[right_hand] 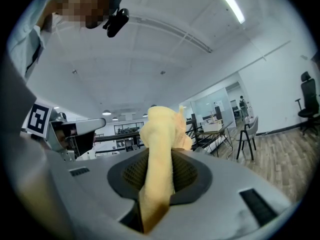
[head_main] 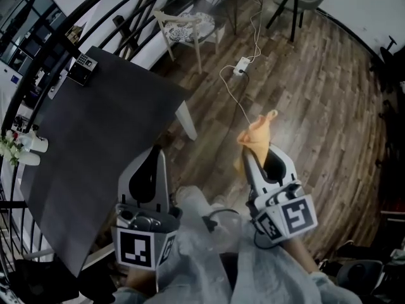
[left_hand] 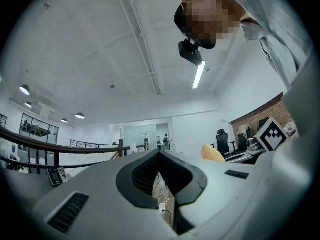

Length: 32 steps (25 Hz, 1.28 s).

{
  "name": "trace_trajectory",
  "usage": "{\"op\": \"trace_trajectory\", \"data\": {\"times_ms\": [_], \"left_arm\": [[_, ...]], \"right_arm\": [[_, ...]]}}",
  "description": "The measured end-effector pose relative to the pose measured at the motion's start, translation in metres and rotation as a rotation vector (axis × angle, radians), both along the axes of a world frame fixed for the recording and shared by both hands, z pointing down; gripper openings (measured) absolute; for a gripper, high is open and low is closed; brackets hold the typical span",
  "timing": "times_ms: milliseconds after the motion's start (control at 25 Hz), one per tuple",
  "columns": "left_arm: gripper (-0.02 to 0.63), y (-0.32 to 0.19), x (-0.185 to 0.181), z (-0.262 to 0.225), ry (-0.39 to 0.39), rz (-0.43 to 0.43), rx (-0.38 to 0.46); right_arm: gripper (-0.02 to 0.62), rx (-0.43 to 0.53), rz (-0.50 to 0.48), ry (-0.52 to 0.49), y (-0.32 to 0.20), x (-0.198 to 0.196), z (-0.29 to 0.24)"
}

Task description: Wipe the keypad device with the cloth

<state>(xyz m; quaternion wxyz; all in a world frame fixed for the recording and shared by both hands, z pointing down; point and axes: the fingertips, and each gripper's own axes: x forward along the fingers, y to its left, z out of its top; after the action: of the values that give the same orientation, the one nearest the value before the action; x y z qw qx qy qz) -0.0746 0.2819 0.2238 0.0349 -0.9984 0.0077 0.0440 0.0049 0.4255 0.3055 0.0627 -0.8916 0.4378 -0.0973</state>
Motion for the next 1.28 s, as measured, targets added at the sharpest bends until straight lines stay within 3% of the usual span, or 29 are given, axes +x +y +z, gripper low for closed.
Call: {"op": "trace_trajectory", "data": {"times_ms": [280, 640, 1280], "left_arm": [[0.006, -0.008, 0.009, 0.004, 0.000, -0.011, 0.041], [0.006, -0.050, 0.046, 0.013, -0.006, -0.050, 0.001], [0.006, -0.180, 0.128, 0.010, -0.021, -0.146, -0.019]], "right_arm": [[0.101, -0.006, -0.016, -0.023, -0.012, 0.011, 0.012], [0.101, -0.034, -0.050, -0.009, -0.050, 0.053, 0.011], [0.101, -0.071, -0.165, 0.010, -0.193, 0.147, 0.003]]}}
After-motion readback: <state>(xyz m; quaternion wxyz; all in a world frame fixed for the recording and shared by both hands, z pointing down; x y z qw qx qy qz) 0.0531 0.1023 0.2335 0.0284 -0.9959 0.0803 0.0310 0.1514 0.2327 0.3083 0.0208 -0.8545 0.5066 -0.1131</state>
